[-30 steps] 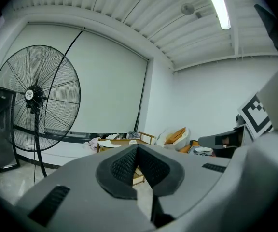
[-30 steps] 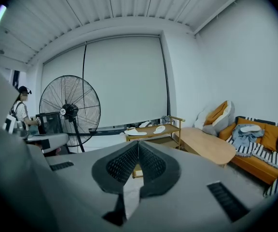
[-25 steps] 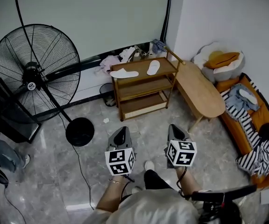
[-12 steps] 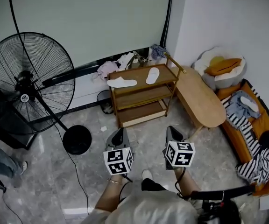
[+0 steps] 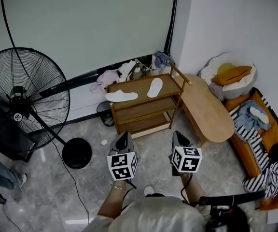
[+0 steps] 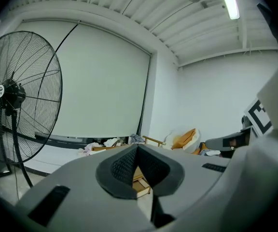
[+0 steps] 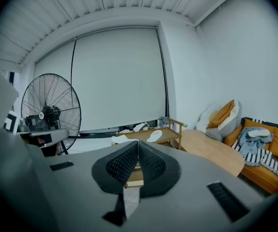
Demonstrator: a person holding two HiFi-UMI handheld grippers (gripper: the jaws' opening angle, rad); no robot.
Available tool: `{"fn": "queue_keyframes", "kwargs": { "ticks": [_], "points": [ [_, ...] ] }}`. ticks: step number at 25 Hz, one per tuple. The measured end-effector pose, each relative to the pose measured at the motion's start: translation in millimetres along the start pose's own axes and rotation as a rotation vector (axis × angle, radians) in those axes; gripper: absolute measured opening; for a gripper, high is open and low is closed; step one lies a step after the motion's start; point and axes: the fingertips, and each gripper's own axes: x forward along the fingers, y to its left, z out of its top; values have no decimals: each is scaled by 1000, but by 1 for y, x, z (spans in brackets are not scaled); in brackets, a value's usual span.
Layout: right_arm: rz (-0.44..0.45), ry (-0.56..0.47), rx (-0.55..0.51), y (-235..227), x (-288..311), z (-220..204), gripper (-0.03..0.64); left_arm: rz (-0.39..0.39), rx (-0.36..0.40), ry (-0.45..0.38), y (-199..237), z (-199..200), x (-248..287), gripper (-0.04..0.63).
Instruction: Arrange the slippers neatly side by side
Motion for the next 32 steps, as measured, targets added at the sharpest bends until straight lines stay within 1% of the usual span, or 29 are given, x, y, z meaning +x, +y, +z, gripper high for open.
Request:
{"fn": "queue_keyframes", "kwargs": {
  "ticks": [9, 15, 23, 27, 32],
  "points": [
    [46, 2, -2, -26, 58, 22, 34, 42, 9, 0, -1, 10, 60, 8],
    [54, 12, -10, -47, 88, 31, 34, 58, 14, 8, -6, 13, 94, 8],
    [41, 37, 27, -65, 116, 24, 34, 35, 38, 54, -13, 2, 129, 8],
    [26, 46, 34, -71, 130, 23, 34, 23, 43, 55, -9, 3, 147, 8],
    [-1, 31, 39, -82, 151, 29, 34, 15, 37, 46, 1, 2, 176, 8]
  ]
}}
